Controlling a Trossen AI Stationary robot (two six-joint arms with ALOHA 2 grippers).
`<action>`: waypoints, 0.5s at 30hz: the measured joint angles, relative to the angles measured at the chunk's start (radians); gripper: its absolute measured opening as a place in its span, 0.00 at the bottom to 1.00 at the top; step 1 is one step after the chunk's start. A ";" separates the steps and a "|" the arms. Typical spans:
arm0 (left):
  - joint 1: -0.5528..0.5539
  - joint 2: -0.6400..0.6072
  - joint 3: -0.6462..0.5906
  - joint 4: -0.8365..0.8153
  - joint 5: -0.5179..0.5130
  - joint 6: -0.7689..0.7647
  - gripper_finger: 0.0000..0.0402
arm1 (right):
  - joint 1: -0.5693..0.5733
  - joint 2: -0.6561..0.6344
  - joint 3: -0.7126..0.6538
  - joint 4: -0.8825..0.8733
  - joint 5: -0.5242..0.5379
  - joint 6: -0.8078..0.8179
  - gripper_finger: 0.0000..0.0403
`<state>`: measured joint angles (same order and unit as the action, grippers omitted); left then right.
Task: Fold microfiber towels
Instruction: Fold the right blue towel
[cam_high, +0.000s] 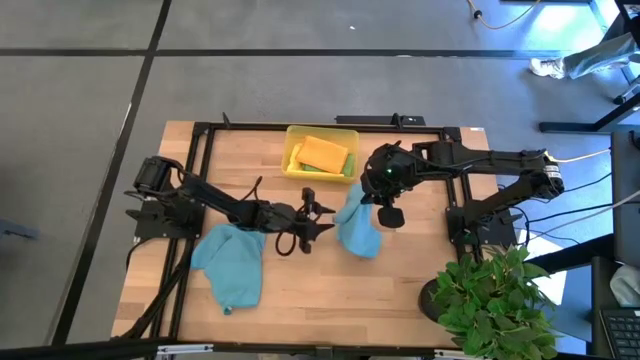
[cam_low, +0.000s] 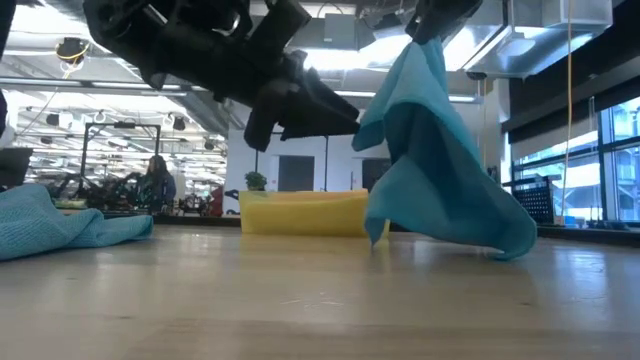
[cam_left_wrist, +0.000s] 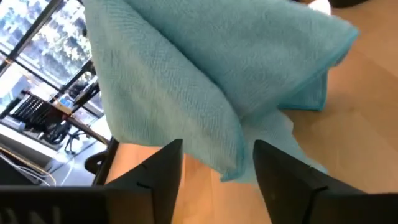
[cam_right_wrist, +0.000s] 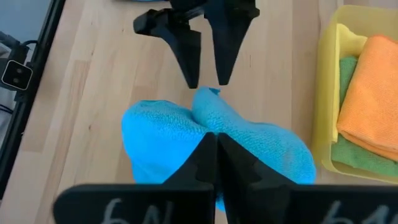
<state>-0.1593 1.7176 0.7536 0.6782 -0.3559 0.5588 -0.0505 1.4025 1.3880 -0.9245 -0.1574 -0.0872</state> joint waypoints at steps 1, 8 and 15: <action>-0.001 0.000 0.000 0.004 0.000 -0.004 0.49 | 0.000 0.000 0.000 0.000 0.000 0.000 0.02; 0.013 0.000 0.000 -0.018 0.007 -0.033 0.60 | 0.000 0.000 0.000 0.005 0.000 0.000 0.02; 0.042 0.000 0.000 -0.015 0.045 -0.102 0.60 | 0.000 0.000 0.000 0.029 0.000 -0.001 0.02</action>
<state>-0.1171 1.7176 0.7536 0.6636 -0.3108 0.4569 -0.0505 1.4025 1.3880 -0.8956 -0.1574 -0.0879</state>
